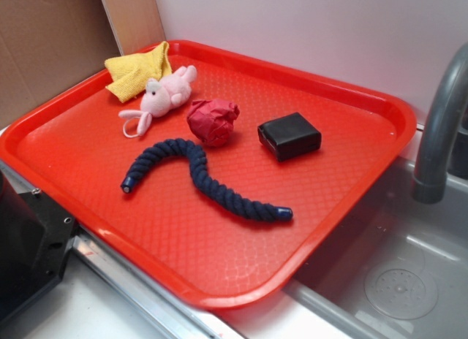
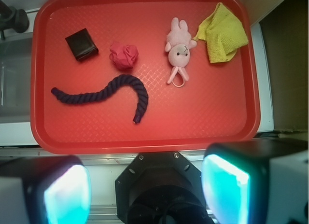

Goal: Grab the black box.

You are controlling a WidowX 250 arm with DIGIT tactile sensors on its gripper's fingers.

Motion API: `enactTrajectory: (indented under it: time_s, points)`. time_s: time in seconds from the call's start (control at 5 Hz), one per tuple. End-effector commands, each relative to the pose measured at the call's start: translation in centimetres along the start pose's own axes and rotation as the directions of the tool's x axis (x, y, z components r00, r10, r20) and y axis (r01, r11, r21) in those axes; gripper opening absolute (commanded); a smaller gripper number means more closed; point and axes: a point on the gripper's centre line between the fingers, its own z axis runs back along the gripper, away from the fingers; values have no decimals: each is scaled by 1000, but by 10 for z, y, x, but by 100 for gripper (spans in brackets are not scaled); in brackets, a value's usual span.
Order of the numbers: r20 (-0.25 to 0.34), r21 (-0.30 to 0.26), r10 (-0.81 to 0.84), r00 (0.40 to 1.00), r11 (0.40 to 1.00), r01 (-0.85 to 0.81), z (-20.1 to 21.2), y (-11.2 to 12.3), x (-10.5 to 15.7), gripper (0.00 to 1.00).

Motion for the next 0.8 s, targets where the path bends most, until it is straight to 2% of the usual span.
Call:
enactTrajectory:
  time_s: [0.0,0.2,0.4,0.6]
  points:
    - [0,0,0,1000,1000,0,0,0,0,100]
    - [24,-32,-45,999,998,46,-10,-6,18,100]
    - [51,-58,-142,989,988,145,-36,-16,57,100]
    - [79,-88,-231,970,967,238,-56,-35,78,100]
